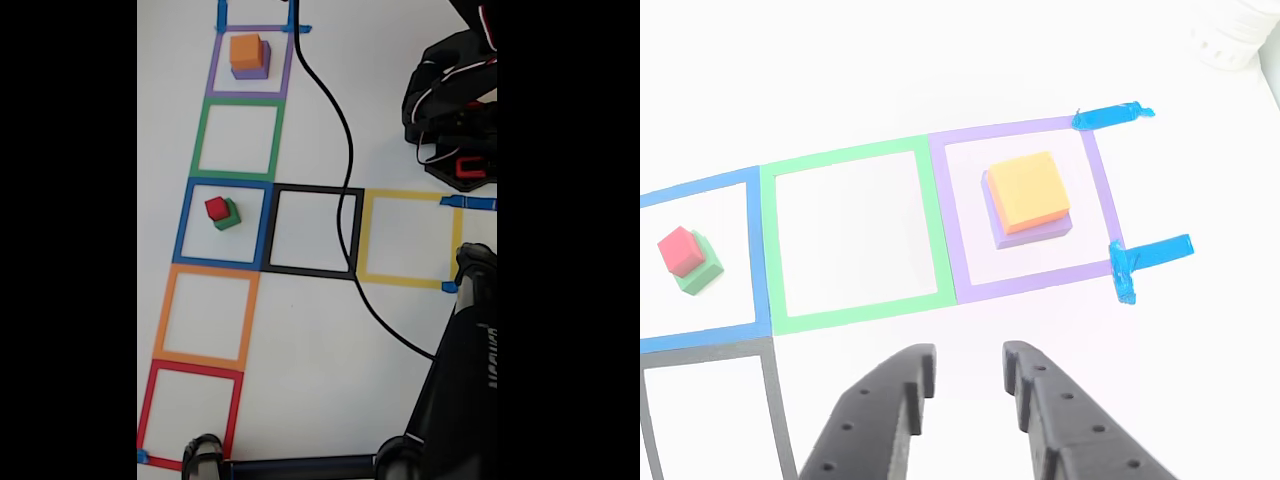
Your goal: Tower of hanoi
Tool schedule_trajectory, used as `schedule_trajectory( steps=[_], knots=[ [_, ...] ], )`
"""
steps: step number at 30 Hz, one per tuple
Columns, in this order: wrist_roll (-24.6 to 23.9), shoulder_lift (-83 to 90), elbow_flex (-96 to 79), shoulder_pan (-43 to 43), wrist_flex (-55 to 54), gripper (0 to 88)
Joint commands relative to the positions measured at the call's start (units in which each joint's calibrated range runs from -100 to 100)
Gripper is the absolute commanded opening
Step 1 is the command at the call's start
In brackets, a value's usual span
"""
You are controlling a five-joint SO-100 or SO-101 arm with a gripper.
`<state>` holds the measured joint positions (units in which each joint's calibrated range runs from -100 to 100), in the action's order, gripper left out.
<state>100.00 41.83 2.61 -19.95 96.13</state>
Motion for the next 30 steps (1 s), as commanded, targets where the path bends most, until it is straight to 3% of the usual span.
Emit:
schedule_trajectory(
  steps=[1, 5, 18, 26, 30],
  knots=[
    [0.0, 3.4, -11.0, -2.8, -10.5, 15.2],
    [0.0, 8.6, -27.3, -5.9, -24.1, 27.5],
    [0.0, 8.4, -68.4, -13.9, -74.8, 34.9],
    [0.0, -0.2, -75.3, -14.3, -92.8, 35.5],
    [0.0, -1.2, -77.2, -15.8, -96.0, 34.1]
  ],
)
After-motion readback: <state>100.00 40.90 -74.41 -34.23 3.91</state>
